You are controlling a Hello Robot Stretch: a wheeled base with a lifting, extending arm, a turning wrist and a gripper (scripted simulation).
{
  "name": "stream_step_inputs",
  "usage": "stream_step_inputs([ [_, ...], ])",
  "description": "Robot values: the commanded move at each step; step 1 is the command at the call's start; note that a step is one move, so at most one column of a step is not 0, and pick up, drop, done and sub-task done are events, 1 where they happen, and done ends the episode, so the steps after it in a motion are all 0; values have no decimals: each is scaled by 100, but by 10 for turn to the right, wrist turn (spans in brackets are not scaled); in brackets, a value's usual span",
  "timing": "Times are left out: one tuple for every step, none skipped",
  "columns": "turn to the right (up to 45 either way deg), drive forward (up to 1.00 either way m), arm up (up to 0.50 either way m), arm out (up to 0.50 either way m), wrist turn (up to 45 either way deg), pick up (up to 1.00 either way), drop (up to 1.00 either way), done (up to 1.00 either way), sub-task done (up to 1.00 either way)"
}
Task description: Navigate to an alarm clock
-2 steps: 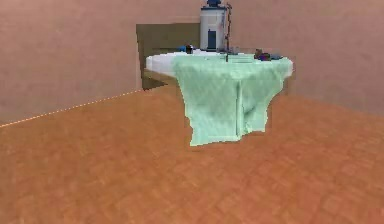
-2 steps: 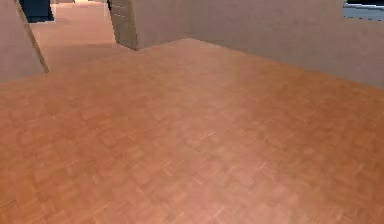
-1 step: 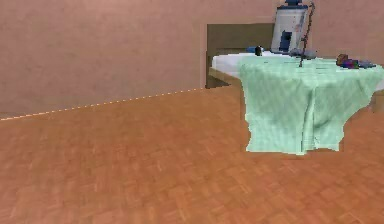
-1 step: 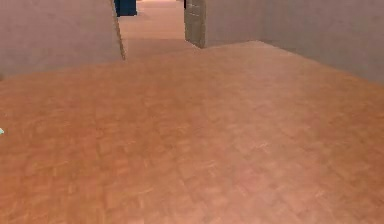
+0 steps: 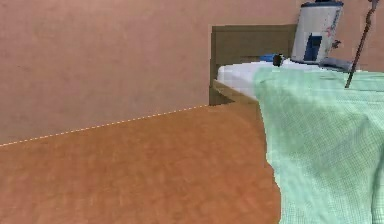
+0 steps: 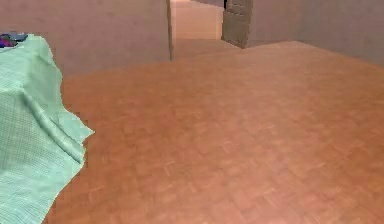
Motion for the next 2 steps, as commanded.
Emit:
stream_step_inputs([
  [0,90,0,0,0,0,0,0,0],
  [30,0,0,0,0,0,0,0,0],
])
